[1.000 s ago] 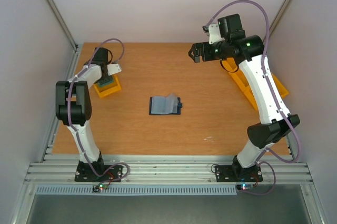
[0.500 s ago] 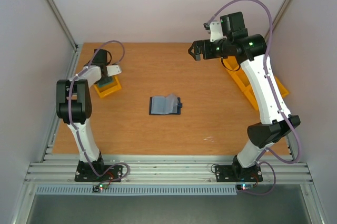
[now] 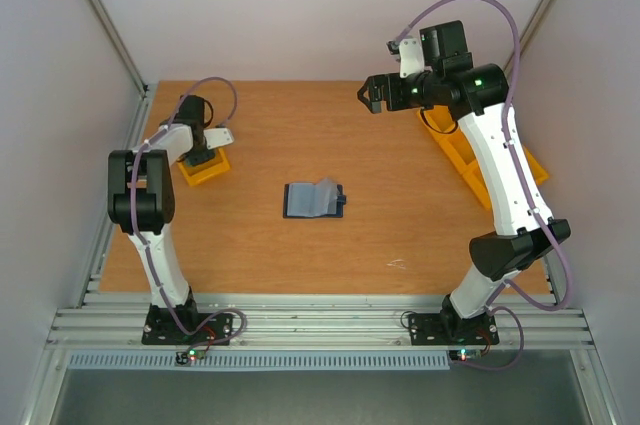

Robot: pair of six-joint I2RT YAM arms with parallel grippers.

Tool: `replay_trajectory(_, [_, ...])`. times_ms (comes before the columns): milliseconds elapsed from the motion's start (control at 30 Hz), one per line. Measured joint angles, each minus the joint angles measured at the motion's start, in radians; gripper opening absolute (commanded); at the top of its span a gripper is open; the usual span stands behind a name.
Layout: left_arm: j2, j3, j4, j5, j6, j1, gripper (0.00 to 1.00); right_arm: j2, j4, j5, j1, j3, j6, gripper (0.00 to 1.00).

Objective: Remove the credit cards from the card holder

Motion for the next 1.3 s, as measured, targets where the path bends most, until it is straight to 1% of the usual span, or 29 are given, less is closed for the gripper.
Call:
replay_trajectory(333, [-0.024,0.05,-0.141,0.084,-0.051,0.002,0.61,0.0,-0.002,-0.013,-0.002,0.0,-0.002,0.99])
replay_trajectory(433, [-0.058,0.071,-0.179,0.109,-0.063,0.002,0.67,0.0,-0.002,-0.014,-0.002,0.0,-0.002,0.98])
replay_trajectory(567, [-0.13,0.119,-0.253,0.158,-0.098,0.002,0.71,0.0,0.0,-0.024,-0.002,-0.002,-0.002,0.98])
replay_trajectory(633, [-0.171,0.175,-0.312,0.197,-0.14,0.002,0.71,0.0,0.0,-0.045,-0.002,-0.006,-0.004,0.98])
replay_trajectory(733, [-0.232,0.28,-0.404,0.272,-0.244,0.001,0.72,0.0,0.002,-0.08,0.0,-0.029,-0.003,0.96])
replay_trajectory(800, [-0.274,0.338,-0.459,0.334,-0.348,-0.005,0.71,-0.001,0.008,-0.079,0.011,-0.063,0.008,0.92])
replay_trajectory(867, [-0.325,0.36,-0.494,0.413,-0.467,-0.008,0.74,-0.002,0.018,-0.056,0.034,-0.119,0.031,0.88])
replay_trajectory(900, [-0.352,0.357,-0.508,0.455,-0.535,-0.013,0.75,-0.002,0.023,-0.037,0.053,-0.151,0.05,0.88])
replay_trajectory(967, [-0.4,0.321,-0.513,0.526,-0.655,-0.028,0.77,0.008,0.026,0.015,0.099,-0.2,0.082,0.89])
replay_trajectory(1067, [-0.455,0.204,-0.509,0.605,-0.835,-0.069,0.79,0.045,0.042,0.106,0.19,-0.261,0.125,0.93])
replay_trajectory(1100, [-0.466,0.145,-0.499,0.623,-0.898,-0.086,0.79,0.064,0.05,0.127,0.217,-0.277,0.135,0.94])
replay_trajectory(1200, [-0.47,-0.014,-0.475,0.644,-1.044,-0.125,0.82,0.146,0.087,0.154,0.276,-0.342,0.18,0.95])
replay_trajectory(1300, [-0.475,-0.143,-0.442,0.656,-1.155,-0.144,0.84,0.23,0.119,0.155,0.282,-0.402,0.218,0.95])
